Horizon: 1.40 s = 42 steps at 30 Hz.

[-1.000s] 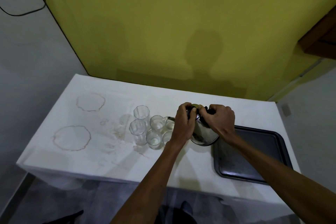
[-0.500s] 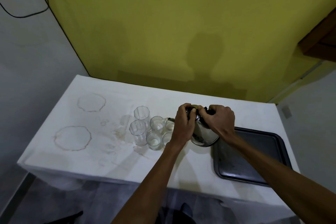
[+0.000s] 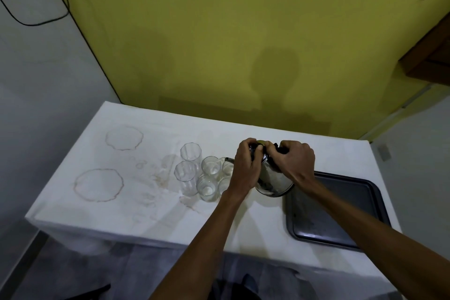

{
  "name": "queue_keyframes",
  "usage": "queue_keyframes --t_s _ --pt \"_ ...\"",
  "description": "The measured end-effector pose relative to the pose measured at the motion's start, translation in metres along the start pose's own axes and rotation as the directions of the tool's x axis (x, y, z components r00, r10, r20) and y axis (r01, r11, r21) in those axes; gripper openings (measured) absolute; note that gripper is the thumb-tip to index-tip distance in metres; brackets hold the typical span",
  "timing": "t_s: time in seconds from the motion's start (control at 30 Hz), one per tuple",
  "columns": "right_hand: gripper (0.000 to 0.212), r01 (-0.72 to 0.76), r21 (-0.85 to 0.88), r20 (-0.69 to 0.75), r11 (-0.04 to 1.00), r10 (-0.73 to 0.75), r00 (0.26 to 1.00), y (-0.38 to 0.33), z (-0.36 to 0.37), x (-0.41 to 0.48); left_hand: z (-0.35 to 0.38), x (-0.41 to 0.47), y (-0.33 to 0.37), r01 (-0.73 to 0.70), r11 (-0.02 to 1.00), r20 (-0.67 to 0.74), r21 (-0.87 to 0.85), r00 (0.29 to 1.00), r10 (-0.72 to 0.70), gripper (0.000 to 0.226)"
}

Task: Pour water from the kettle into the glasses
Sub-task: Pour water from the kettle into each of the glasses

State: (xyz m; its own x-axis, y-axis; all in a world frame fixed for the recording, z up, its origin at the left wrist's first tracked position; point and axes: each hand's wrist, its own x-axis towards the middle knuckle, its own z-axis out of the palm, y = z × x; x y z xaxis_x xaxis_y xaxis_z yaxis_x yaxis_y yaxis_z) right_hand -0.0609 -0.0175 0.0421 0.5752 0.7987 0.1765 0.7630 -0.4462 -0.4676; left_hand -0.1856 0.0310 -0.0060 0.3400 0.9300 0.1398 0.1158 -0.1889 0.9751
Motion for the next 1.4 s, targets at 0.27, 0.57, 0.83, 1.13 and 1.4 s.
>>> queue_keyframes --t_s 0.27,0.57,0.83,1.13,1.4 --pt "0.062 -0.022 0.017 -0.008 1.000 0.022 1.000 -0.005 -0.002 -0.002 -0.001 0.002 -0.001 -0.011 1.000 0.006 0.005 1.000 0.011 0.028" --pt "0.064 -0.011 0.034 -0.026 0.999 0.012 1.000 -0.002 -0.001 -0.001 -0.001 0.003 0.001 -0.009 1.000 0.012 0.011 1.000 0.009 0.029" --pt "0.063 -0.017 0.021 -0.032 1.000 0.017 0.999 -0.005 -0.005 -0.001 -0.002 0.003 0.005 0.013 1.000 0.022 0.017 1.000 -0.013 0.031" --pt "0.068 -0.020 0.059 -0.039 0.998 0.022 0.999 -0.004 -0.006 -0.004 -0.002 0.000 0.012 0.022 0.999 0.029 0.026 0.999 -0.022 0.031" --pt "0.068 -0.111 0.298 -0.036 0.948 0.127 0.991 0.011 0.001 -0.017 -0.002 -0.003 0.029 -0.012 0.984 0.096 0.176 0.995 -0.005 0.052"
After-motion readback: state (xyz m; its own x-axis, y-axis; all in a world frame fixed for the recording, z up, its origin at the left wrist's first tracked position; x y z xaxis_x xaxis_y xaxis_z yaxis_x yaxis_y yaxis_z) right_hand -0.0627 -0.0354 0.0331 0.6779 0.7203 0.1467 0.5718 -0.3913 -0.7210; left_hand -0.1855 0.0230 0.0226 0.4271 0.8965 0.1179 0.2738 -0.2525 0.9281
